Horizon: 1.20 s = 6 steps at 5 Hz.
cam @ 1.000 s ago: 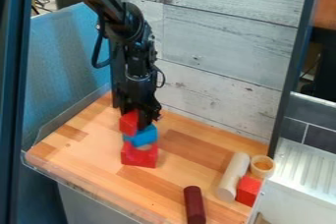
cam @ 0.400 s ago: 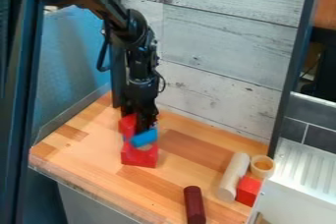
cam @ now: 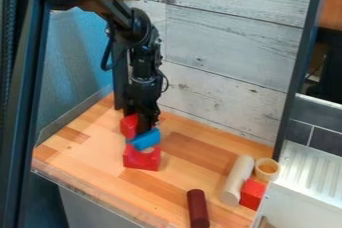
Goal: Put the red arc on top of the blue rectangular block
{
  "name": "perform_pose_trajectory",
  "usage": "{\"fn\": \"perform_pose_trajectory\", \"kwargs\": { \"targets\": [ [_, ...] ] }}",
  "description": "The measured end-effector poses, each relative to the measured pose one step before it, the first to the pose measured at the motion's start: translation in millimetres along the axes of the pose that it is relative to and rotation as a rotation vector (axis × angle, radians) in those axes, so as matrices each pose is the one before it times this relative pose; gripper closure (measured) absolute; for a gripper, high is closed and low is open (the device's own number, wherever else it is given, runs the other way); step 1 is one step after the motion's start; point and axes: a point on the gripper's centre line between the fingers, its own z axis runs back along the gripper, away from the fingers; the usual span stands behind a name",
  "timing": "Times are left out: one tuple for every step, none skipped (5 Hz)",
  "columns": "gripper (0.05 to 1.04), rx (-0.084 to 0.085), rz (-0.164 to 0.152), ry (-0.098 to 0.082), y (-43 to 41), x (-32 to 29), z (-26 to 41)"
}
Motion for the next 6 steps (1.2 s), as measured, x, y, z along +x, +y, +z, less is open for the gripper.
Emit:
{"fn": "perform_pose_trajectory", "kwargs": {
  "targets": [
    [0.478, 0.0033, -0.0115, -0.0074, -0.14, 1.43, -0.20],
    [0.477, -0.0207, 0.0090, 0.0001, -3.74, 0.41, 0.12],
    [0.477, -0.0100, 0.0175, 0.0138, -0.47, -1.24, 1.80],
    [0.478, 0.0002, 0.0039, 0.0022, -1.85, 3.65, 2.99],
    [0.477, 0.0045, 0.0037, 0.0030, -1.44, 4.16, -1.35],
    [0.477, -0.0020, 0.0041, 0.0060, 0.64, 0.54, -1.31]
  ]
}}
